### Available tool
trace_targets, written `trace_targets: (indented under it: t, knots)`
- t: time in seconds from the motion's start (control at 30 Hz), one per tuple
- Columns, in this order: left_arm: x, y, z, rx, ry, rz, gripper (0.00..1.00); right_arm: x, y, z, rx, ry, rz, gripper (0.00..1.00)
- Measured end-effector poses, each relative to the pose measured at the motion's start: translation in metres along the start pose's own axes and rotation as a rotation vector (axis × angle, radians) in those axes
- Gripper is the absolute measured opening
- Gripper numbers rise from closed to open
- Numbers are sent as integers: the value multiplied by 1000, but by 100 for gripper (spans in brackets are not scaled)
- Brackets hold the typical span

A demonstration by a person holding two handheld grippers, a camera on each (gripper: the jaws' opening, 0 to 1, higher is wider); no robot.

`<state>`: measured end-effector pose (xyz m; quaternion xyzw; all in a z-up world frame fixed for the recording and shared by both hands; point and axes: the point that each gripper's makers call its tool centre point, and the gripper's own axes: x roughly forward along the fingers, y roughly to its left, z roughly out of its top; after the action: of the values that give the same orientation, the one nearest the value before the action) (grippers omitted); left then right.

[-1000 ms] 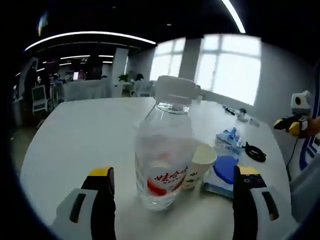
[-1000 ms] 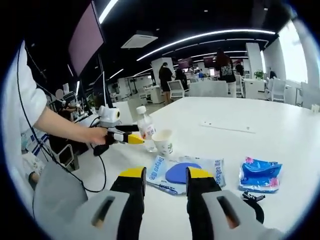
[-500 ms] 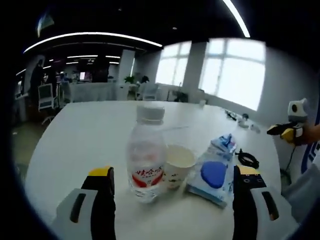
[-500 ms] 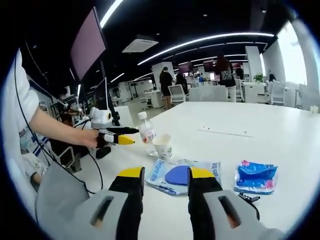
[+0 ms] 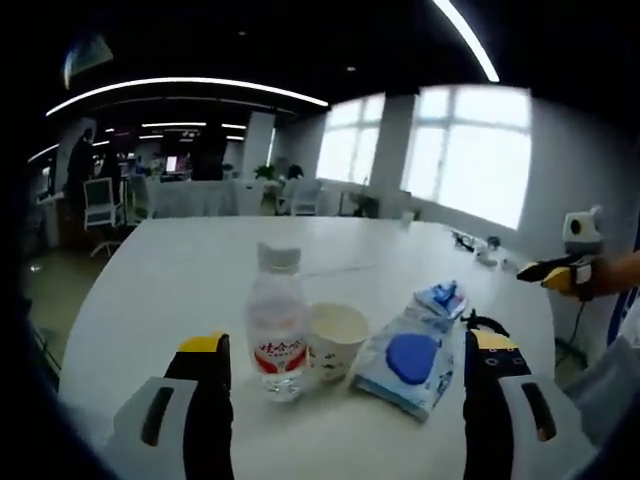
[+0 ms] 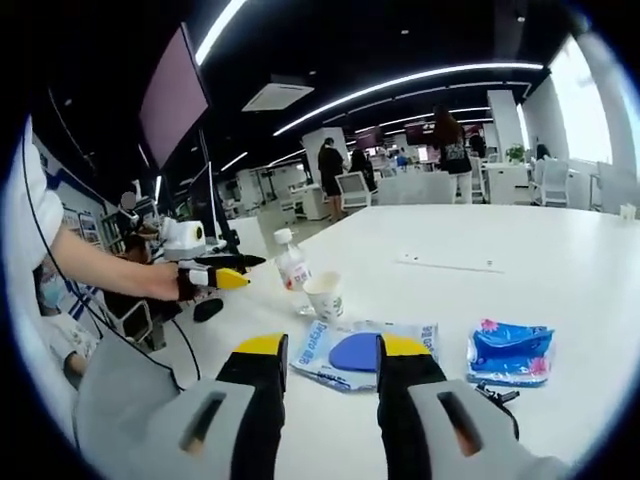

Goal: Arrange the tabletop items into an orderly group along one side of the table until the central work area is clear of visible clutter.

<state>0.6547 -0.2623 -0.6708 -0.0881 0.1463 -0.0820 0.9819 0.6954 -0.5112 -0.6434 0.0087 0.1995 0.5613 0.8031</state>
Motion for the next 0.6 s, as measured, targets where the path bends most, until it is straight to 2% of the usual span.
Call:
trace_targets:
  t: [0.23, 0.5, 0.6]
  knots:
    - [-2, -6, -3, -13, 10, 4, 92, 1, -1, 2, -5, 2, 8, 32]
    - [0, -14, -10, -96, -16, 29, 92, 4, -10, 1, 4, 20, 6, 32]
    - [0, -19, -16, -104, -8, 28, 91, 7, -14, 0, 6, 27, 10, 32]
